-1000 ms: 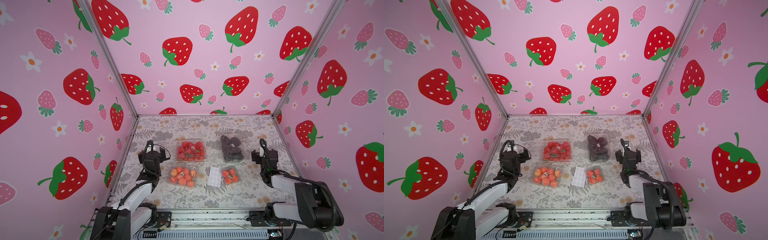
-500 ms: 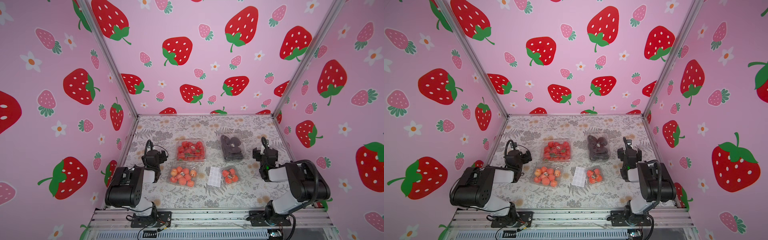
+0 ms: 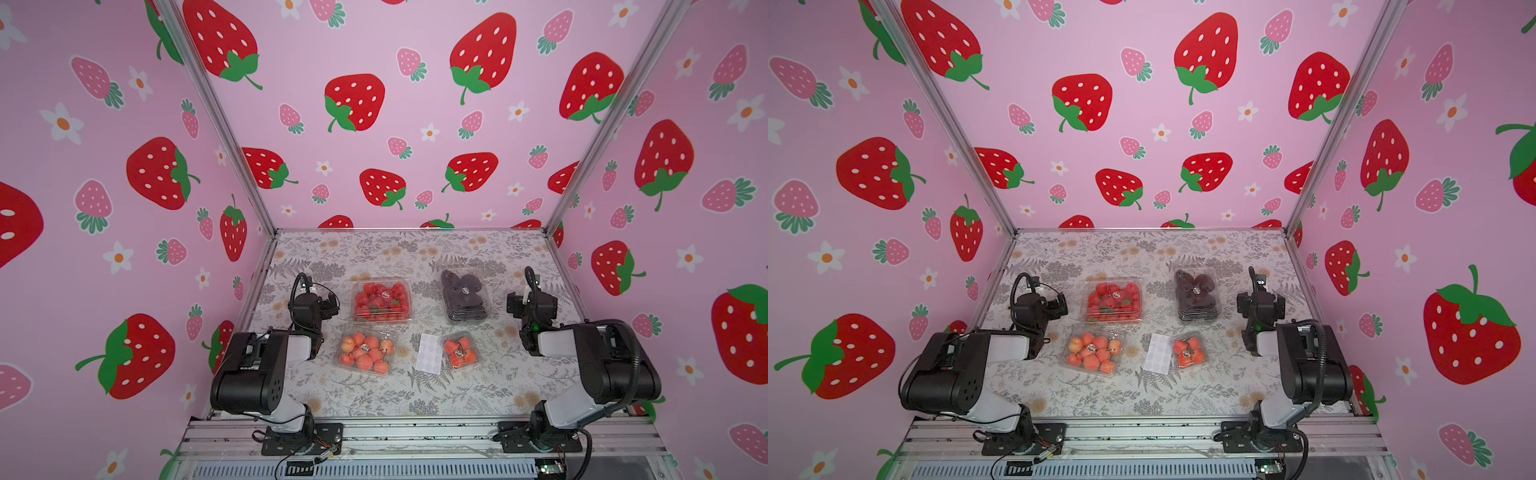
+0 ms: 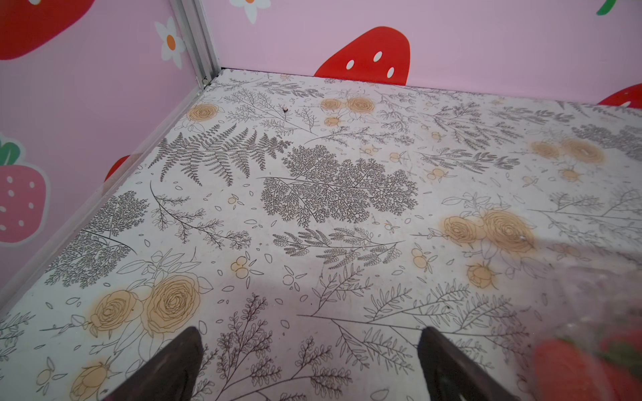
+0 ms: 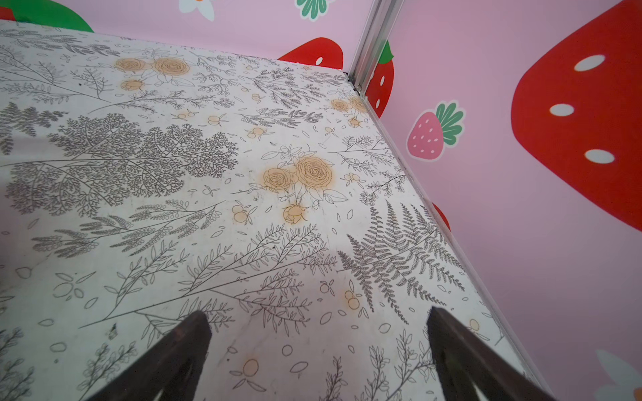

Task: Label fruit boxes
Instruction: Reset both arms

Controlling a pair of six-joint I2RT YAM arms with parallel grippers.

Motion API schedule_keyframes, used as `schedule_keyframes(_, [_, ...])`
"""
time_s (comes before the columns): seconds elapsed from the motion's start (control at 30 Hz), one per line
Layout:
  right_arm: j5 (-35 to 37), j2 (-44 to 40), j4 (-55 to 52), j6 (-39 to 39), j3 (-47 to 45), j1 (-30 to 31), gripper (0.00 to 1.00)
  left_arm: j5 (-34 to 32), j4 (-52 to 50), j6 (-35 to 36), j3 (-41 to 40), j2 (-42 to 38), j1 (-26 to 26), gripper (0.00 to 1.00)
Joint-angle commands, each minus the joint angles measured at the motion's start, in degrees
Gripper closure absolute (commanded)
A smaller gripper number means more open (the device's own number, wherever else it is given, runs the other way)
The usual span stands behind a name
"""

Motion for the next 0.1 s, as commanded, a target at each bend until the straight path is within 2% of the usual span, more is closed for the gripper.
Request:
schedule_keyframes(0.0, [0.2, -0.6, 0.1, 0.8, 0.2, -0.3, 0.01, 2.3, -0.9, 0.8, 1.8, -0.2, 0.8, 0.01])
schedule_keyframes(0.07, [0.2, -0.5, 0.2, 0.8, 0.2, -0.3, 0.01, 2.6, -0.4, 0.9, 1.6, -0.3, 0.9, 0.01])
